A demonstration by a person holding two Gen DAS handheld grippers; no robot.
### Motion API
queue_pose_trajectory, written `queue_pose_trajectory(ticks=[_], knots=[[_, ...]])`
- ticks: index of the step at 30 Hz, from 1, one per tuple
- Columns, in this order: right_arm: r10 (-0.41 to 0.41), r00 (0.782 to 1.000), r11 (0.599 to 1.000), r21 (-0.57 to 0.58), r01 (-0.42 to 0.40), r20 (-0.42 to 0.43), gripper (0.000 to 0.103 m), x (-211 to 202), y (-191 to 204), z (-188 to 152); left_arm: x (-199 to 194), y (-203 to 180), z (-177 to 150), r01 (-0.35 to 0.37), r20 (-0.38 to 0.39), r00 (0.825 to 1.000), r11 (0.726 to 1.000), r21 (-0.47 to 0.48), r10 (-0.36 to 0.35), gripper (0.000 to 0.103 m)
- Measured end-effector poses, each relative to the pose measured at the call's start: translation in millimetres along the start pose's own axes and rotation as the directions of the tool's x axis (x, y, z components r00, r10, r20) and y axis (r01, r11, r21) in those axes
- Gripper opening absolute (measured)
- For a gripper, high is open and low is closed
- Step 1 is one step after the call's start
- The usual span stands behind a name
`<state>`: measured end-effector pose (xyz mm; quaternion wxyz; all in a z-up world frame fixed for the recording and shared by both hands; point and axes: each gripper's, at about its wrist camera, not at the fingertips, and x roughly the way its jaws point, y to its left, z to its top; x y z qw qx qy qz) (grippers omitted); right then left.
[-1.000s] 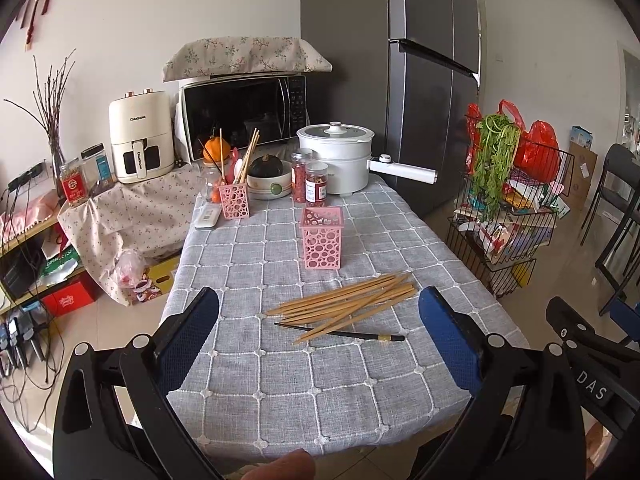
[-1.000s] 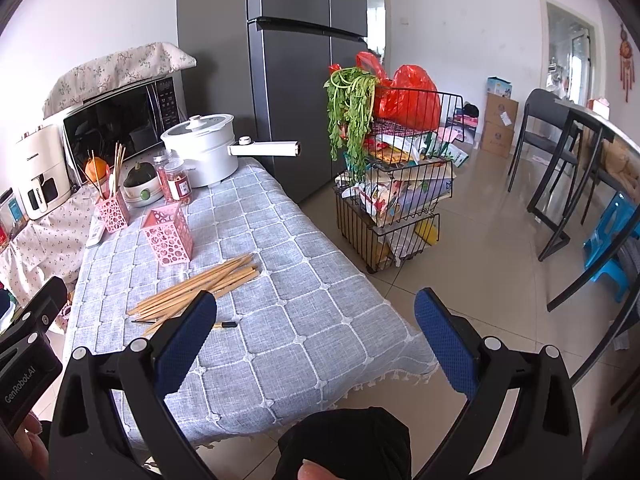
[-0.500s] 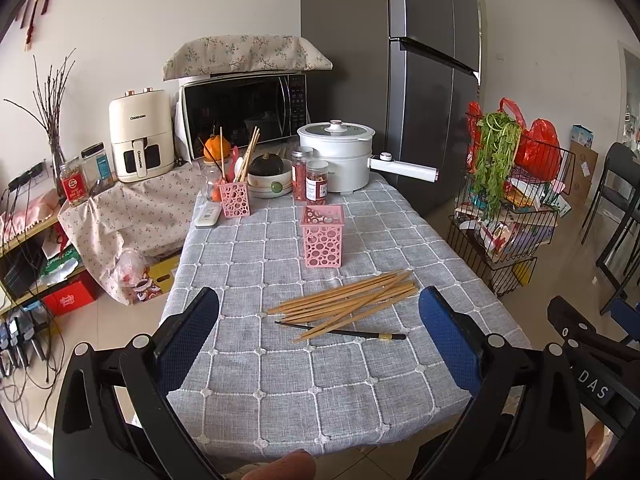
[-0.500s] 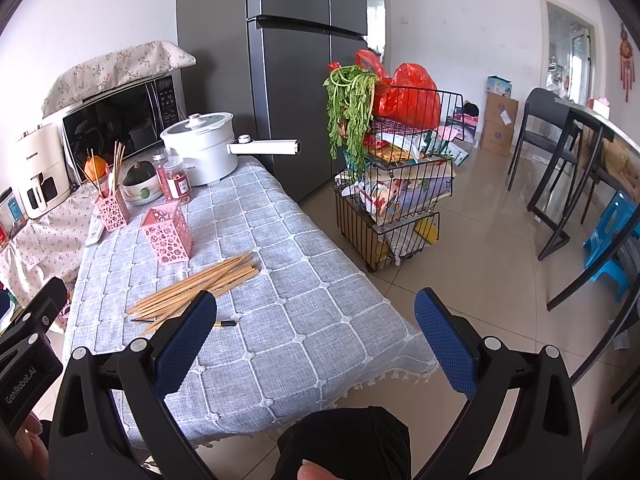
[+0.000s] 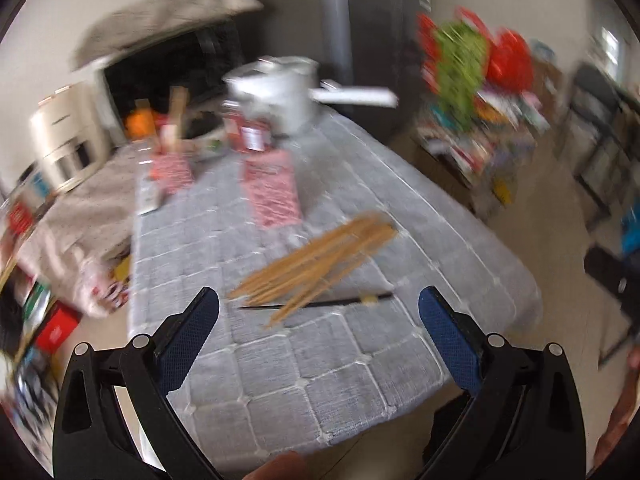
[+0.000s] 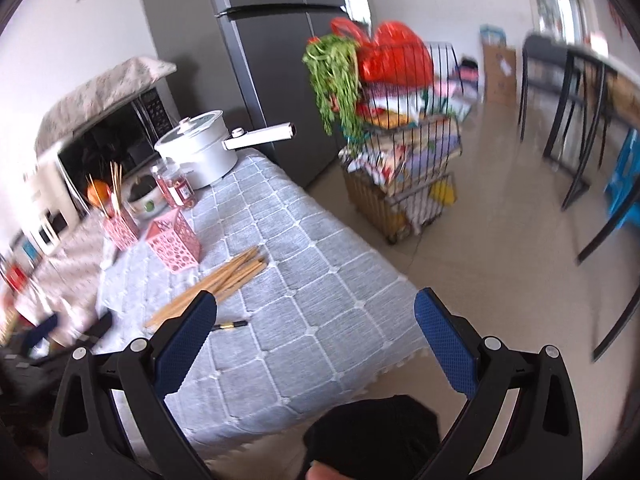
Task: Organize utensils
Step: 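Grasp the black gold-banded stick with the left tool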
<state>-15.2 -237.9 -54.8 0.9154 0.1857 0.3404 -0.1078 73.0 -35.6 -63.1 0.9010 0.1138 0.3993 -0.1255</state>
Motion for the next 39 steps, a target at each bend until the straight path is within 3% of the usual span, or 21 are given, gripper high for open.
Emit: queue_pose_trajectory(ticks=[1,3,5,7,11,13,16,18,21,23,25,26,27,29,31,34,39], knots=[[0.02,1.0,1.0,0.021,-0.019,-0.02,0.097,5.7,-4.2,1.7,12.4,-7.5,5.9,0.056,-0.041,0.998,0.996,0.07,-0.053,0.096],[0.073,0.994,0.995,0.078,-0.066,-0.085,0.097,23.7,-18.4,2.3,44.6,-31.3,8.4,0.215,-0.19,0.968,0.937,0.275,-0.166,0.096],[0.096,0.987,0.99,0.116,-0.081,-0.13,0.097,40.1,-27.7,1.0,72.9,-50.8,3.8,0.309,-0.326,0.929,0.85,0.426,-0.174,0.096],[0.098,0.981,0.988,0.138,-0.075,-0.168,0.097,56.3,-34.7,-0.1,97.8,-59.4,2.2,0.363,-0.409,0.899,0.79,0.494,-0.157,0.096],[0.074,0.972,0.985,0.171,-0.036,-0.222,0.097,89.3,-48.0,0.0,141.0,-59.2,9.4,0.419,-0.51,0.852,0.738,0.529,-0.118,0.089],[0.078,0.964,0.982,0.187,-0.03,-0.255,0.097,105.2,-53.2,0.4,158.7,-59.7,11.4,0.456,-0.548,0.828,0.706,0.542,-0.115,0.073],[0.071,0.952,0.981,0.194,-0.013,-0.299,0.097,127.1,-56.8,0.5,181.2,-61.3,10.4,0.487,-0.587,0.805,0.661,0.571,-0.086,0.058],[0.054,0.946,0.981,0.193,0.009,-0.32,0.097,140.8,-57.0,0.9,195.2,-58.8,7.9,0.51,-0.622,0.781,0.638,0.577,-0.061,0.054],[0.045,0.943,0.98,0.198,0.023,-0.329,0.097,153.9,-57.9,3.6,203.1,-53.7,13.1,0.57,-0.661,0.744,0.61,0.551,-0.099,0.048],[0.036,0.942,0.981,0.19,0.03,-0.334,0.097,159.9,-55.5,5.9,201.1,-51.2,15.7,0.587,-0.661,0.741,0.596,0.548,-0.121,0.043],[0.016,0.94,0.984,0.174,0.046,-0.34,0.096,165.1,-50.1,7.4,195.4,-48.8,15.4,0.592,-0.649,0.747,0.591,0.548,-0.146,0.03],[0.013,0.939,0.984,0.169,0.048,-0.344,0.097,166.8,-48.3,8.3,193.7,-44.3,17.2,0.585,-0.635,0.756,0.601,0.545,-0.16,0.027],[0.01,0.937,0.986,0.161,0.05,-0.35,0.097,168.6,-44.2,8.9,190.6,-37.6,16.7,0.578,-0.622,0.763,0.617,0.535,-0.176,0.018],[0.013,0.935,0.988,0.151,0.044,-0.356,0.097,170.6,-37.6,9.7,189.6,-21.4,17.0,0.571,-0.596,0.771,0.659,0.49,-0.225,0.014],[0.021,0.93,0.99,0.139,0.032,-0.366,0.097,172.3,-28.8,9.5,183.0,-7.6,19.0,0.548,-0.544,0.797,0.694,0.468,-0.263,0.006],[0.032,0.919,0.99,0.137,0.024,-0.393,0.097,179.8,-14.6,9.9,151.4,16.0,26.7,0.542,-0.427,0.824,0.738,0.401,-0.373,0.006],[0.091,0.884,0.974,0.225,0.016,-0.459,0.094,205.3,9.0,9.5,87.9,63.0,37.0,0.539,-0.184,0.842,0.799,0.266,-0.507,0.006]])
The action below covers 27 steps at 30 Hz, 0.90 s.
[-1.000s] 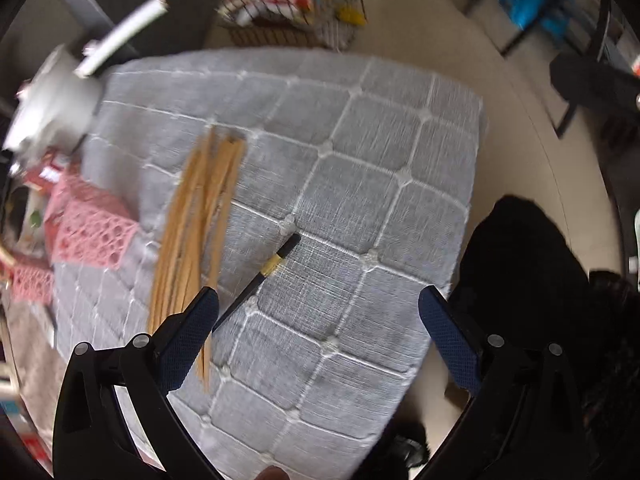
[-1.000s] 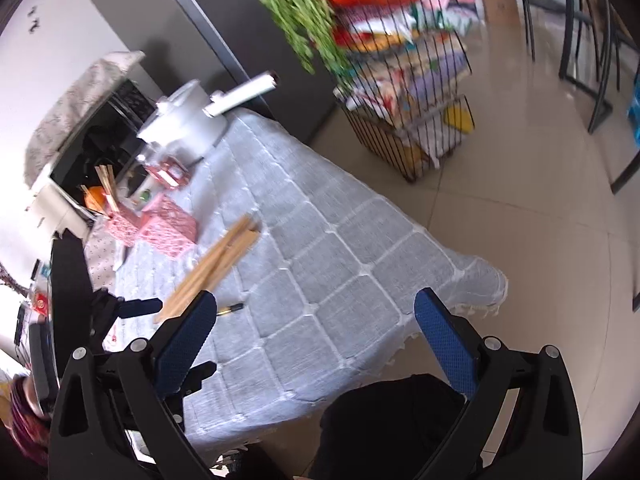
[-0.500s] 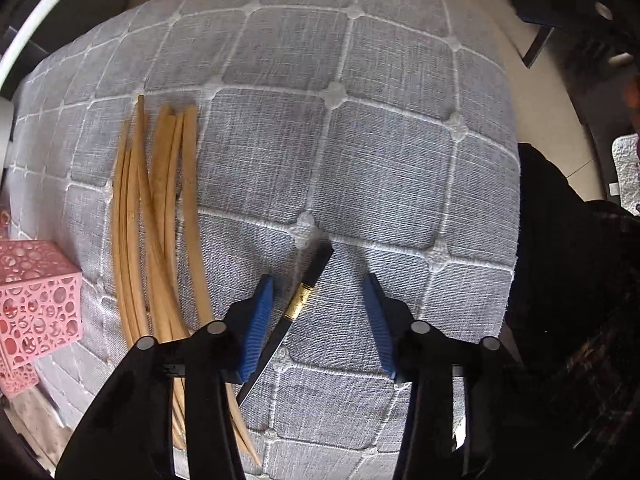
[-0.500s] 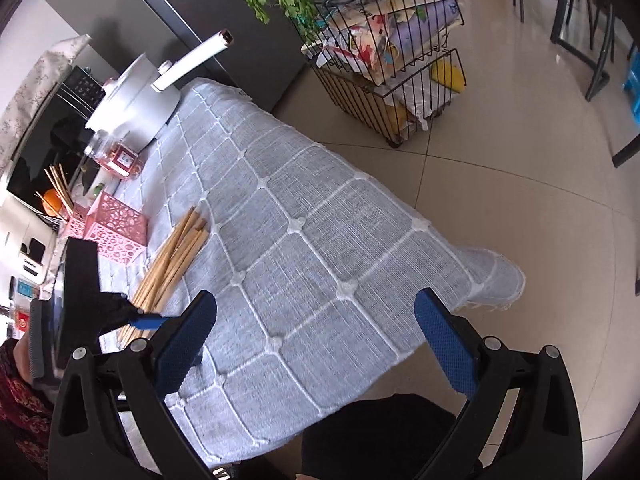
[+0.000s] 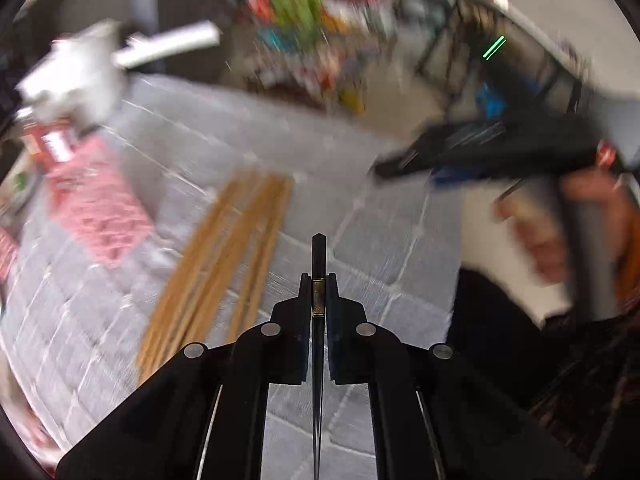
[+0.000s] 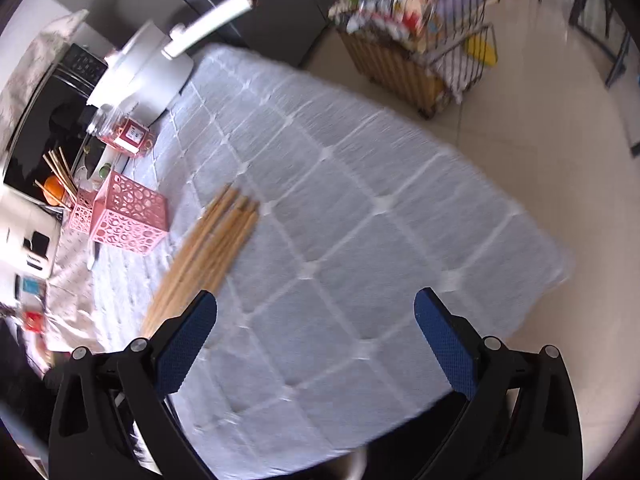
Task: Organize utensils
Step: 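Grasp one wooden chopstick from the pile with the right tool while the left tool holds the black stick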
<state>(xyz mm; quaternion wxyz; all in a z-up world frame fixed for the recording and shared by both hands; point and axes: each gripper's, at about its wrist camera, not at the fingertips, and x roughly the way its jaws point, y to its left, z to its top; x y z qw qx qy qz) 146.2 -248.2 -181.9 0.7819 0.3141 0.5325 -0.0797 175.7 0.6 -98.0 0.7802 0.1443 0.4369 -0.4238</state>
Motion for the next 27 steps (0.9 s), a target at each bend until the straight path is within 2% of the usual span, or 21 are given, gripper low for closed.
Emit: queue_pose_trajectory(ticks=[3,5,7,10,14,16,22,25,27], knots=[[0.007,0.993,0.999,0.041,-0.003,-0.117,0.078,31.6,24.2,6.6,-49.1,0.6,-17.9,0.028,0.163,0.987,0.996,-0.079,-0.015,0.006],[-0.006,0.986,0.998,0.064,0.017,-0.167,0.058,50.5,38.7,11.2,-74.6,0.5,-32.0,0.062,0.268,0.963,0.991,-0.116,-0.028,0.006],[-0.033,0.978,0.996,0.08,0.05,-0.206,0.045,69.0,51.4,15.8,-91.7,0.1,-36.1,0.048,0.328,0.945,0.991,-0.121,-0.006,0.006],[-0.09,0.977,0.989,0.096,0.111,-0.194,0.042,81.8,65.0,22.0,-129.5,-4.4,-46.1,0.068,0.412,0.911,0.992,-0.102,-0.02,0.006],[-0.13,0.975,0.982,0.111,0.152,-0.179,0.037,89.3,76.0,26.7,-155.1,-4.9,-53.0,0.085,0.487,0.873,0.992,-0.089,-0.031,0.006],[-0.148,0.972,0.978,0.119,0.171,-0.18,0.034,92.6,76.5,28.4,-162.5,-3.5,-56.0,0.08,0.506,0.862,0.992,-0.097,-0.02,0.006],[-0.175,0.971,0.97,0.14,0.198,-0.16,0.034,100.0,84.9,35.1,-192.2,5.0,-79.7,0.072,0.553,0.833,0.988,-0.139,0.017,0.006],[-0.225,0.964,0.965,0.106,0.241,-0.138,0.022,100.4,88.9,32.2,-198.6,7.3,-82.6,0.063,0.567,0.823,0.985,-0.16,0.039,0.007],[-0.205,0.972,0.971,0.099,0.217,-0.114,0.016,97.5,83.8,27.4,-200.4,7.3,-83.7,0.053,0.573,0.817,0.982,-0.179,0.061,0.007]])
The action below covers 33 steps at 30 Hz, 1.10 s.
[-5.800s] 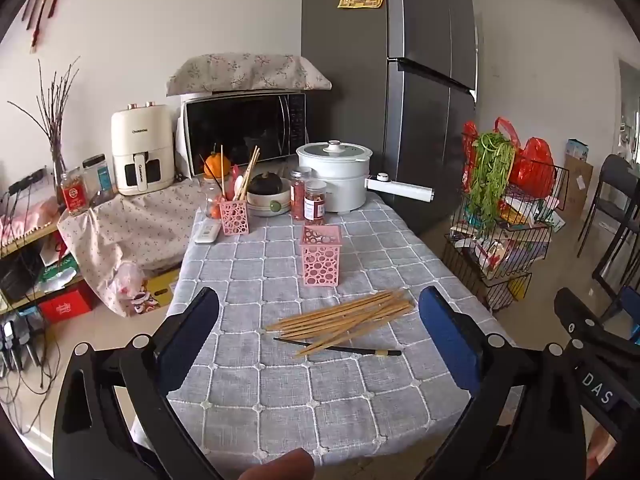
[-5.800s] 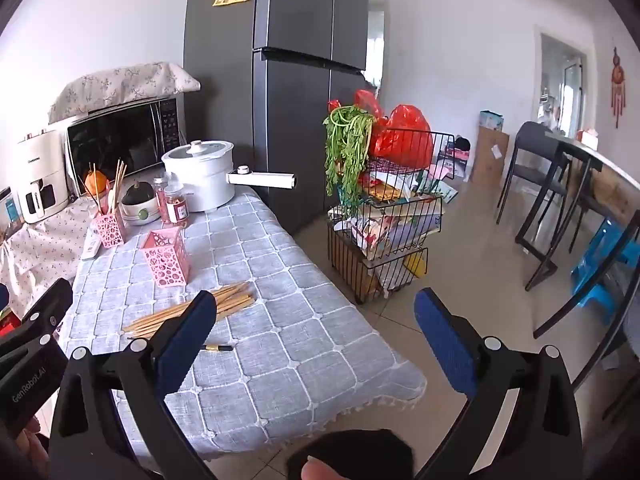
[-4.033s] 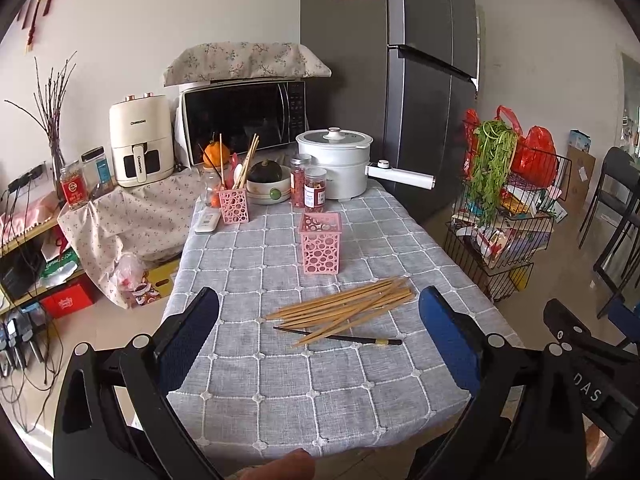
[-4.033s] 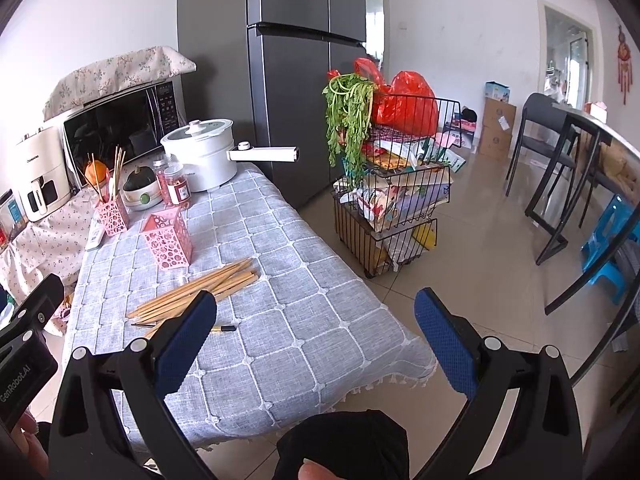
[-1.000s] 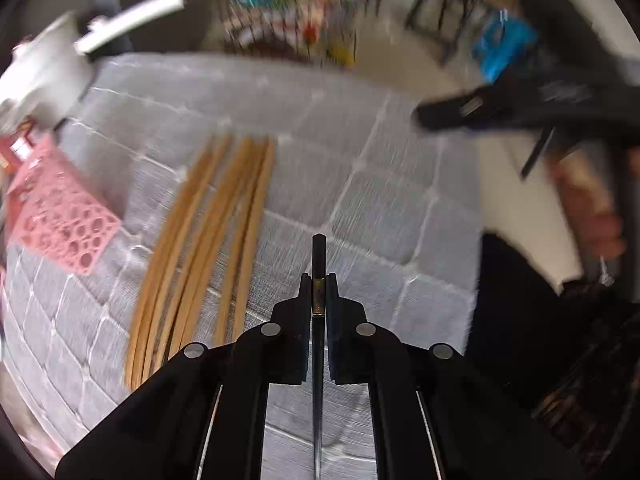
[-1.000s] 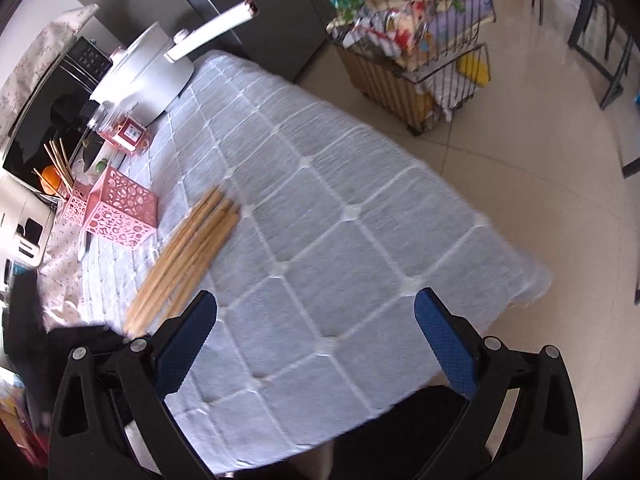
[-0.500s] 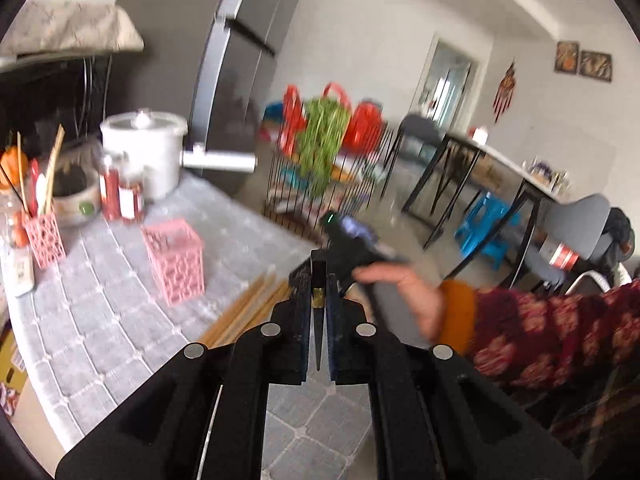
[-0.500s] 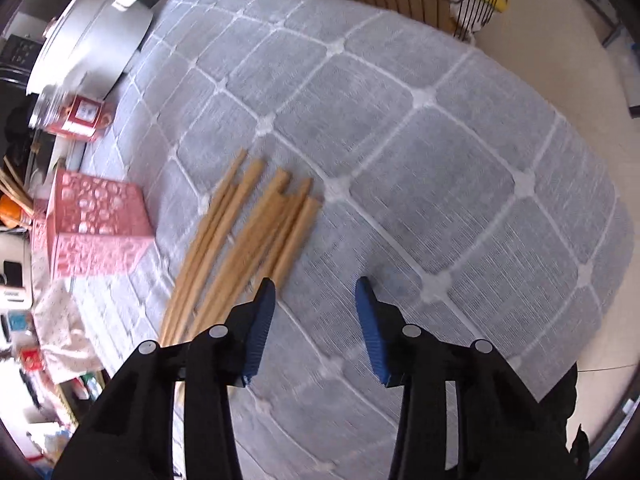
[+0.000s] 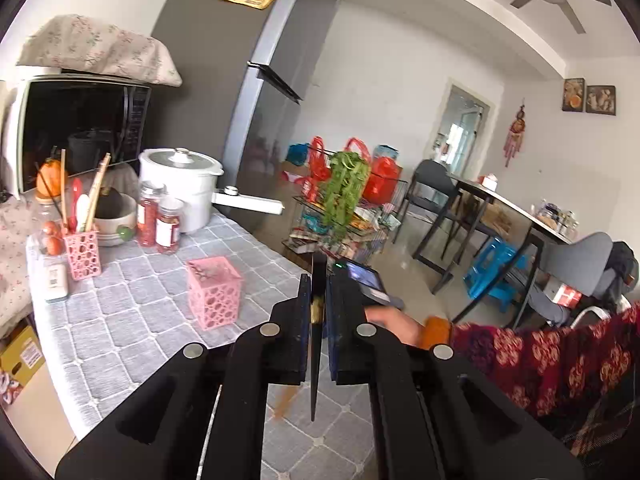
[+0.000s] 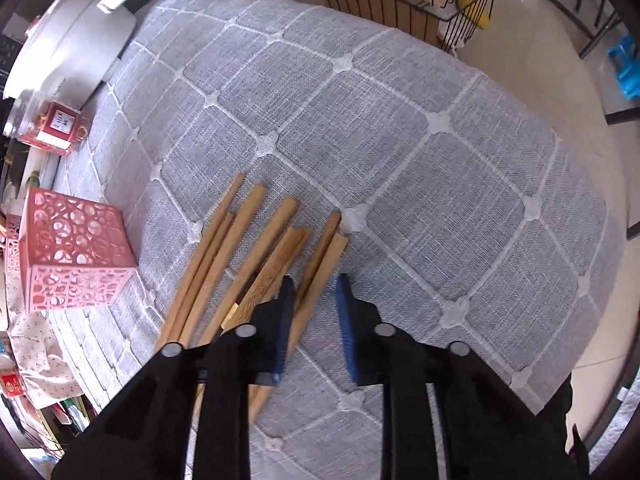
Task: Organize utensils
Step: 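Grasp one wooden chopstick from the pile with the right tool while the left tool holds the black stick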
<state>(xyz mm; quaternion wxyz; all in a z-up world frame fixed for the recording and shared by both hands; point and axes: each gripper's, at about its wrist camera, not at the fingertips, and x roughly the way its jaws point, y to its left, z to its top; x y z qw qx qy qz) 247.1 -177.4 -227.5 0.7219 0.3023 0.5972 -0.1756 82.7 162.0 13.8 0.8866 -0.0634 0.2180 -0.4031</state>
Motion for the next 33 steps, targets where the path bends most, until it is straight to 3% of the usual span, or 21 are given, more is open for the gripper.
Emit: queue_pose_trajectory(ticks=[3,4,6,13,15,16,17,18,19,21,22,23,25,28,30,33], knots=[[0.074,0.997,0.997,-0.004,-0.074,-0.005,0.011,-2.7,-15.3,-5.4,-3.8,4.7,-0.8,-0.021,0.005,1.0,1.0,-0.021,0.021,0.008],[0.143,0.99,0.99,0.021,-0.143,-0.014,0.01,-2.9,-25.7,-6.8,-4.8,7.2,-0.8,-0.031,0.006,1.0,0.999,-0.032,0.031,0.008],[0.201,0.98,0.98,0.009,-0.201,0.006,0.009,-6.1,-36.5,-9.4,-4.6,10.0,0.5,-0.05,0.013,0.999,0.997,-0.054,0.05,0.008],[0.267,0.963,0.962,-0.077,-0.264,0.031,0.008,-30.7,-52.3,-20.1,8.0,11.7,2.6,-0.097,-0.012,0.995,0.992,-0.08,0.096,0.008],[0.284,0.958,0.956,-0.082,-0.281,0.031,0.008,-37.1,-55.9,-24.9,19.3,19.9,0.2,-0.162,-0.072,0.985,0.98,-0.118,0.155,0.008],[0.285,0.958,0.955,-0.088,-0.281,0.032,0.008,-38.9,-55.4,-26.6,25.7,28.1,-2.1,-0.213,-0.112,0.974,0.966,-0.146,0.198,0.015],[0.278,0.96,0.957,-0.1,-0.274,0.033,0.008,-41.4,-54.7,-26.4,33.2,44.5,-6.0,-0.287,-0.173,0.952,0.936,-0.205,0.254,0.022],[0.258,0.965,0.961,-0.115,-0.253,0.037,0.008,-42.0,-53.6,-25.9,38.5,65.2,-12.5,-0.35,-0.238,0.928,0.892,-0.286,0.288,0.042],[0.225,0.973,0.967,-0.133,-0.218,0.046,0.008,-41.6,-52.5,-25.1,42.6,89.1,-21.8,-0.401,-0.304,0.905,0.834,-0.379,0.297,0.05],[0.176,0.983,0.974,-0.153,-0.167,0.047,0.008,-36.6,-53.1,-23.1,48.1,140.9,-50.4,-0.523,-0.452,0.84,0.673,-0.523,0.301,0.053],[0.154,0.987,0.977,-0.155,-0.145,0.044,0.009,-34.1,-54.5,-22.7,48.4,159.8,-62.9,-0.59,-0.512,0.797,0.597,-0.543,0.321,0.053],[0.119,0.992,0.981,-0.16,-0.111,0.041,0.009,-30.2,-55.3,-21.2,48.8,173.9,-72.5,-0.638,-0.557,0.761,0.541,-0.549,0.332,0.053],[0.075,0.997,0.984,-0.167,-0.068,0.037,0.01,-24.3,-57.3,-19.6,53.3,191.4,-85.0,-0.68,-0.606,0.726,0.477,-0.557,0.327,0.053],[0.066,0.998,0.984,-0.168,-0.063,0.014,0.011,-15.7,-57.7,-14.8,68.6,199.8,-94.3,-0.701,-0.641,0.703,0.447,-0.555,0.307,0.055],[0.05,0.999,0.982,-0.182,-0.048,0.007,0.013,-14.4,-53.0,-11.7,81.6,205.4,-95.1,-0.754,-0.679,0.649,0.41,-0.513,0.343,0.055],[0.067,0.998,0.979,-0.193,-0.068,-0.015,0.034,-13.3,-46.0,-9.5,104.4,219.5,-102.1,-0.825,-0.739,0.56,0.339,-0.452,0.375,0.055]])
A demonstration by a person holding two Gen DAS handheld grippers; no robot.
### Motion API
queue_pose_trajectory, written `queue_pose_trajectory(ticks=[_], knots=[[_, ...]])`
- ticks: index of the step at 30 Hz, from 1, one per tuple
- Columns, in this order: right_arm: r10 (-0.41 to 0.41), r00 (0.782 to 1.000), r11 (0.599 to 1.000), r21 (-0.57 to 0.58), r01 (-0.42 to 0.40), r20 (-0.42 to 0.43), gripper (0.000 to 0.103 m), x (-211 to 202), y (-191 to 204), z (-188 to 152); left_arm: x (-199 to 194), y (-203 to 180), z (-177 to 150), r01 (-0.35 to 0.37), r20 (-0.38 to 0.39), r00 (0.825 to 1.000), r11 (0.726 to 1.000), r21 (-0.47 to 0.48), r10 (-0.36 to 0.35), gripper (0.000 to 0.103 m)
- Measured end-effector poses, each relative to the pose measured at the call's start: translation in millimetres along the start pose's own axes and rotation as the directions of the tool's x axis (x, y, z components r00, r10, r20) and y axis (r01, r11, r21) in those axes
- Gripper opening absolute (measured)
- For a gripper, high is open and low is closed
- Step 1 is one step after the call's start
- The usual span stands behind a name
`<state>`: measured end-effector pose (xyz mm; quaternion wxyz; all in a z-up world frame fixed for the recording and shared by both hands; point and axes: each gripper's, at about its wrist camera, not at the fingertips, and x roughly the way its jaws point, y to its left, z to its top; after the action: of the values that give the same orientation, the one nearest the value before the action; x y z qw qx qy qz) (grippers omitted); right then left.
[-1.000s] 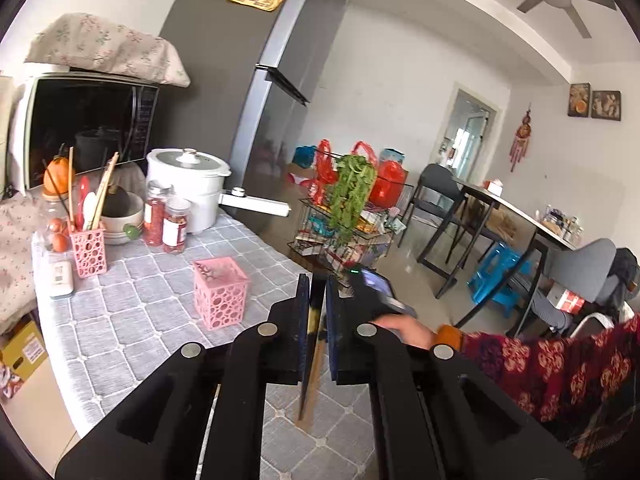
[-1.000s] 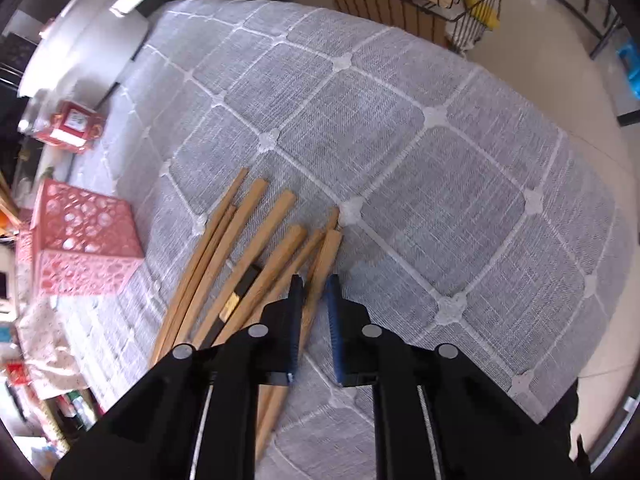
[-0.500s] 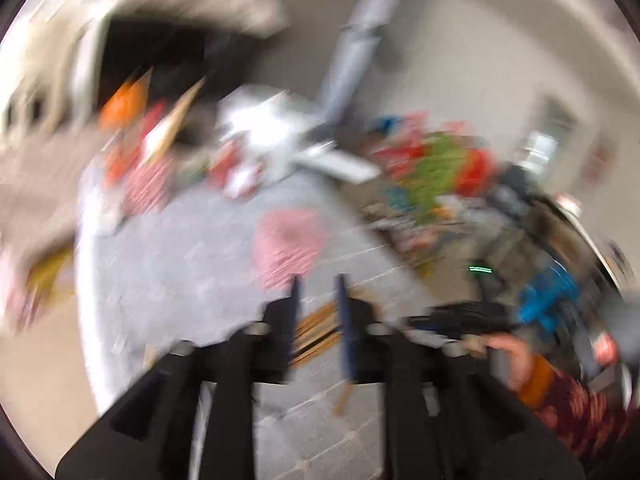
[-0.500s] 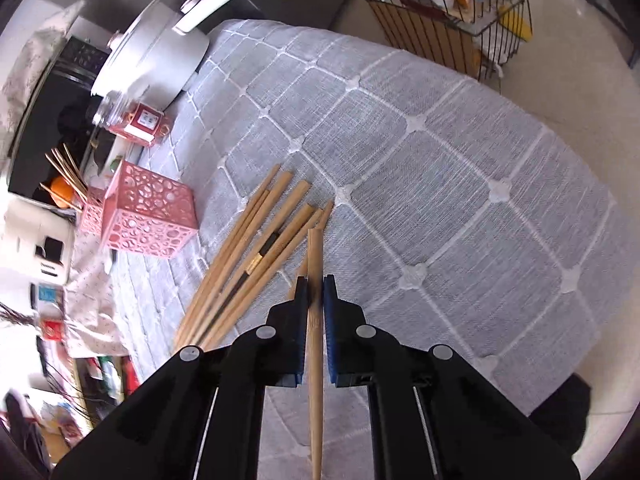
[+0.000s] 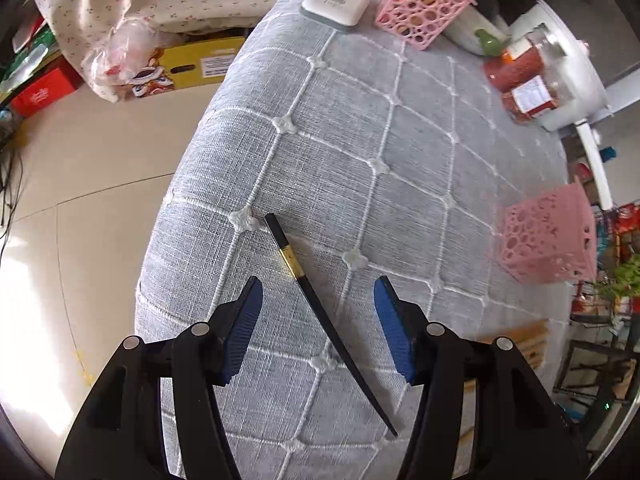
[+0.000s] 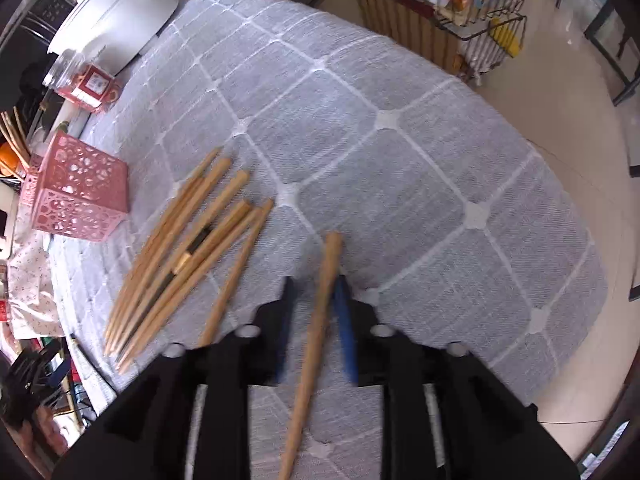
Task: Organize utensils
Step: 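Lower the black stick into the pink holder and open the left tool while the right tool carries its chopstick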
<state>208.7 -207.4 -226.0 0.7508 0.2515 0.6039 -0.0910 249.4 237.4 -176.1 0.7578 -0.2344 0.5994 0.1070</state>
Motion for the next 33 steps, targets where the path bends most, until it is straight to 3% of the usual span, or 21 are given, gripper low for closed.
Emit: queue_pose_trajectory(ticks=[2,3,4,6,7,8,9,12,15,20,25,28,33], knots=[[0.002,1.0,0.999,-0.033,-0.002,-0.004,0.053,2.1,9.6,0.2,11.2,-7.7,1.6,-0.072,-0.001,0.997,0.997,0.003,0.072,0.048],[-0.001,1.0,0.999,-0.045,0.001,-0.003,0.055,3.0,13.4,-0.6,12.5,-10.2,2.4,-0.104,0.02,0.994,0.995,0.011,0.103,0.045],[-0.011,1.0,0.999,-0.05,0.011,-0.001,0.056,4.1,17.0,-1.1,13.2,-14.6,1.4,-0.133,0.034,0.991,0.991,0.022,0.133,0.034],[-0.037,0.999,0.999,-0.033,0.038,0.005,0.039,3.5,16.9,-1.5,13.4,-21.9,-1.8,-0.184,0.073,0.981,0.981,0.057,0.18,0.025],[-0.063,0.998,0.998,-0.024,0.063,0.01,0.02,2.4,14.4,-0.1,13.4,-24.8,-4.3,-0.189,0.093,0.979,0.979,0.079,0.182,0.014],[-0.056,0.998,0.998,-0.018,0.057,0.009,0.01,2.8,9.2,2.3,13.1,-26.1,-6.4,-0.189,0.106,0.978,0.978,0.094,0.179,0.012],[-0.032,0.999,0.999,-0.007,0.032,0.004,0.01,3.6,4.5,4.3,12.8,-27.3,-7.9,-0.193,0.117,0.977,0.976,0.102,0.181,0.012],[0.111,0.994,0.992,0.067,-0.109,-0.02,0.009,3.5,-19.1,9.4,8.4,-26.1,-9.6,-0.113,0.13,0.987,0.988,0.108,0.099,0.006],[0.191,0.98,0.981,0.033,-0.193,0.047,0.007,-9.2,-23.8,6.2,-7.4,-29.8,-10.9,0.033,0.149,0.988,0.993,0.116,-0.05,0.006],[0.285,0.941,0.957,-0.109,-0.268,0.185,0.007,-53.2,-8.5,-12.7,-62.7,-45.4,-26.5,0.17,0.245,0.944,0.961,0.217,-0.223,0.006],[0.347,0.89,0.921,-0.284,-0.265,0.295,0.007,-112.1,21.3,-34.3,-110.5,-63.1,-42.3,0.208,0.329,0.893,0.929,0.305,-0.308,0.006],[0.375,0.868,0.903,-0.34,-0.263,0.324,0.007,-142.5,30.6,-38.9,-131.5,-69.9,-43.5,0.205,0.377,0.866,0.921,0.33,-0.328,0.006],[0.415,0.829,0.876,-0.41,-0.254,0.373,0.007,-194.1,49.2,-39.2,-170.9,-97.6,-46.2,0.185,0.468,0.805,0.904,0.386,-0.364,0.006]])
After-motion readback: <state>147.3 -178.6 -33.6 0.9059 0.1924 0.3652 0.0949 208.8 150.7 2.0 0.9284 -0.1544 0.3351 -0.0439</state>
